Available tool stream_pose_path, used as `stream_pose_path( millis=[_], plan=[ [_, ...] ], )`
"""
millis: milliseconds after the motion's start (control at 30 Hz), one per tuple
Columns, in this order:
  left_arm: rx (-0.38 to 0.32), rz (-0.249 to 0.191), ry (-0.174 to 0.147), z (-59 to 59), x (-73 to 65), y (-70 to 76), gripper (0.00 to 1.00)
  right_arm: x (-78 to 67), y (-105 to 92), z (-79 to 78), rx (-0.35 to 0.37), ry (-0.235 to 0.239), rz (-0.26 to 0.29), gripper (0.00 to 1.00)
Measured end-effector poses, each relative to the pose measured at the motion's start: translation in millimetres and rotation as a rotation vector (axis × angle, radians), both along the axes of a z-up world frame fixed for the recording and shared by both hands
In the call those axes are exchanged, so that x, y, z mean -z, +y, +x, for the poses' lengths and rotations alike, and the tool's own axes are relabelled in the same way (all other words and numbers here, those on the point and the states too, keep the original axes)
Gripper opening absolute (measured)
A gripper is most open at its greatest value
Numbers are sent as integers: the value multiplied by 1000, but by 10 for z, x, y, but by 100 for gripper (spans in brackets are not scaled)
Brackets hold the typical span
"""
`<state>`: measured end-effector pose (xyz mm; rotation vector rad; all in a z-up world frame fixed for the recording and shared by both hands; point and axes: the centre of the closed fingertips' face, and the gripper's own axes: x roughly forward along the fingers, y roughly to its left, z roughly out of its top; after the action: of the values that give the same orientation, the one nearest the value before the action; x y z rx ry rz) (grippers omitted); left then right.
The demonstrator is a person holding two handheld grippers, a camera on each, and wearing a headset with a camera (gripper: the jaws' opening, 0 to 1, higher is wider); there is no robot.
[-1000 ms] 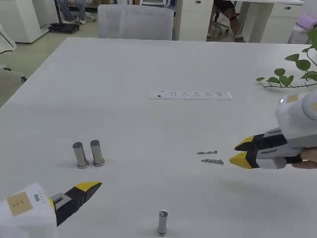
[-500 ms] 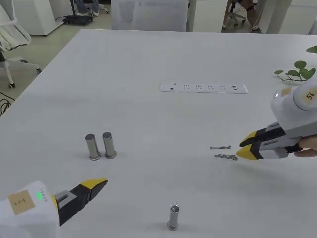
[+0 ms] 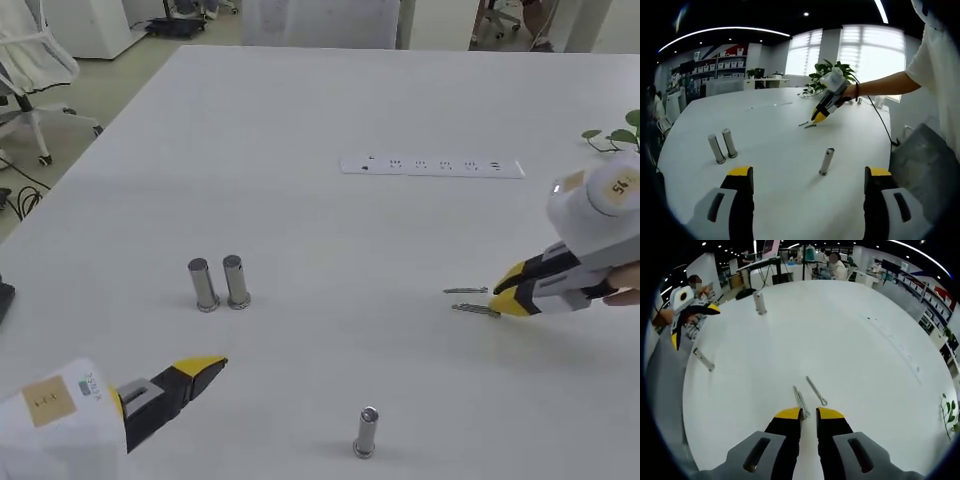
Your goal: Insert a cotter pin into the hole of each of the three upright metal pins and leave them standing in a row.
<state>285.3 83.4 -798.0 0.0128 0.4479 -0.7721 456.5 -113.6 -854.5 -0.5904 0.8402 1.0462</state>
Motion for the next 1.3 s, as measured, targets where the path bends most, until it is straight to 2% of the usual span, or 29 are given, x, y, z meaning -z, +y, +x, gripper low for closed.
stream_pose_path(
  millis=[433, 633, 1167, 1300],
  plan=[
    [-17, -11, 17, -4, 39, 19, 90, 80, 11, 10, -61, 26, -47, 12],
    [-19, -16, 18, 5, 36, 16, 89, 71, 46, 17, -85, 37, -55, 11],
    [-18, -15, 20, 2, 46, 18, 87, 92, 23, -16, -132, 109, -84, 11],
    [-17, -16, 21, -1, 43, 21, 87, 96, 32, -40, -167, 113, -114, 11]
  ],
)
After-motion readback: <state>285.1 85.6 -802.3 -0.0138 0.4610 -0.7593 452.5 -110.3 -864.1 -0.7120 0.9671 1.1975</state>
